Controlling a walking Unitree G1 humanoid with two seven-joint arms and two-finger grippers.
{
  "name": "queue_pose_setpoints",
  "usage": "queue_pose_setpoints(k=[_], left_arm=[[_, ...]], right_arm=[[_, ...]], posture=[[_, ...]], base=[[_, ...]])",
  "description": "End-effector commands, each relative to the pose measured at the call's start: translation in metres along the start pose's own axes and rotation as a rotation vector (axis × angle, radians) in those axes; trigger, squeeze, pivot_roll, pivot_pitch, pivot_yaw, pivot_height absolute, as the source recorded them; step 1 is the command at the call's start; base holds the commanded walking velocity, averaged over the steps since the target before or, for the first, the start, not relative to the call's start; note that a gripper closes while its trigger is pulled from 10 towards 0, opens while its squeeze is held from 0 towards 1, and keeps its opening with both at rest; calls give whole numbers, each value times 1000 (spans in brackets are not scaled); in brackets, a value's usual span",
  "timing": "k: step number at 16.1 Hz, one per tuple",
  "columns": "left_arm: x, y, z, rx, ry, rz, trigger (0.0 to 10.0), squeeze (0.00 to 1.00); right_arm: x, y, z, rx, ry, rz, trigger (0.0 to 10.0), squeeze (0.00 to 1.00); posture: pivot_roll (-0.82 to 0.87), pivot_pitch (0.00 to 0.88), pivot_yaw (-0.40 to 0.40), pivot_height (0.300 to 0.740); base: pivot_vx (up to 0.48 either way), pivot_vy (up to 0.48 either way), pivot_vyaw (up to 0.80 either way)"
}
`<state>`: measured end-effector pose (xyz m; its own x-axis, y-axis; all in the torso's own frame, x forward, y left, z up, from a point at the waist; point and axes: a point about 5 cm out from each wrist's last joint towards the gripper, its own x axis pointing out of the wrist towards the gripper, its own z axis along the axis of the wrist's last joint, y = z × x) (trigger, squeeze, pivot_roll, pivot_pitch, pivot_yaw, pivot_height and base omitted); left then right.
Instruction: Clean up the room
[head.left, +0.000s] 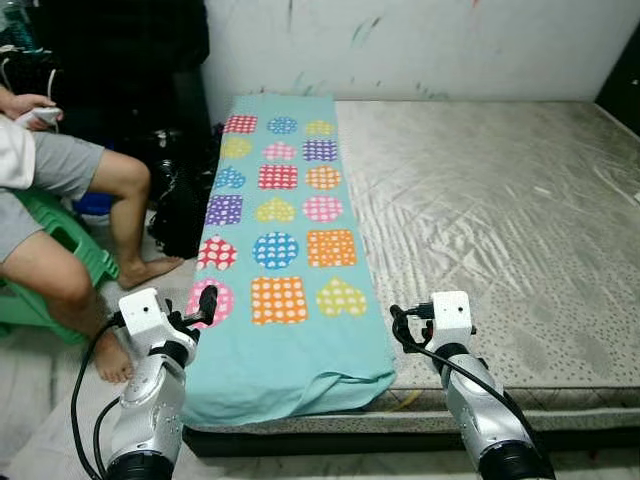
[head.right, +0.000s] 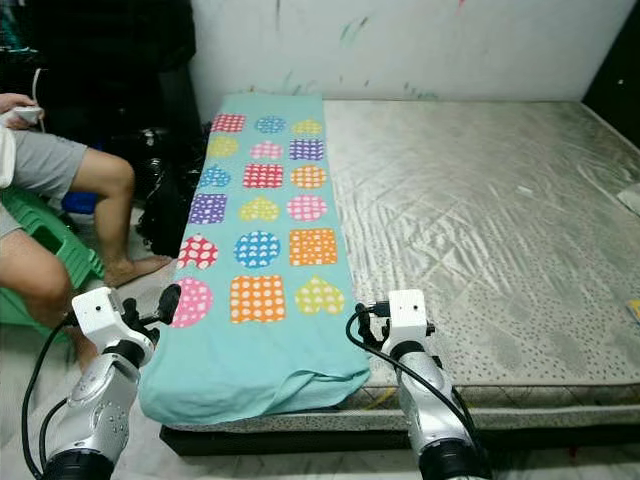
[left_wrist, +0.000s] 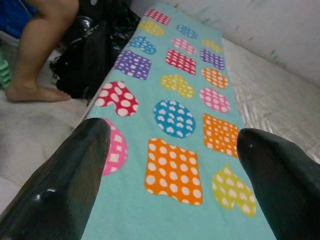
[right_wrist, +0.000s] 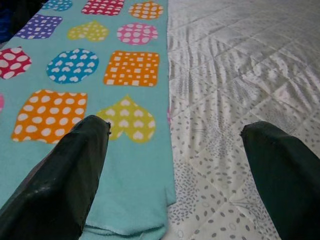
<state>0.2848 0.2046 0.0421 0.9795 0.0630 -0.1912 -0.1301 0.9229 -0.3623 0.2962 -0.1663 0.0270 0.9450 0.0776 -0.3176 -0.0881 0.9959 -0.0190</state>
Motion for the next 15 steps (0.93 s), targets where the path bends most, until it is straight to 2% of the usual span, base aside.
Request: queue_pose_setpoints(k=[1,5,10,15], left_arm=[[0,2,-1,12,14,5,10000,0],[0,2,-2,15,17,5,10000,0],[0,2,-3,18,22,5,10000,0],[-1,4,-2,6,20,12,10000,0]], right_arm=[[1,-2,1,5,6,-9,10000,0],[1,-2,1,4,7,-7,10000,0],[1,-1,0,4,8,-5,10000,0],[0,-1,0,11,9,-7,10000,0]], posture=[[-136,13,10,740],[-135,8,10,740],[-135,4,11,740],[-134,5,12,740]], base=[[251,0,0],[253,0,-534],[256,0,0],[0,0,0]])
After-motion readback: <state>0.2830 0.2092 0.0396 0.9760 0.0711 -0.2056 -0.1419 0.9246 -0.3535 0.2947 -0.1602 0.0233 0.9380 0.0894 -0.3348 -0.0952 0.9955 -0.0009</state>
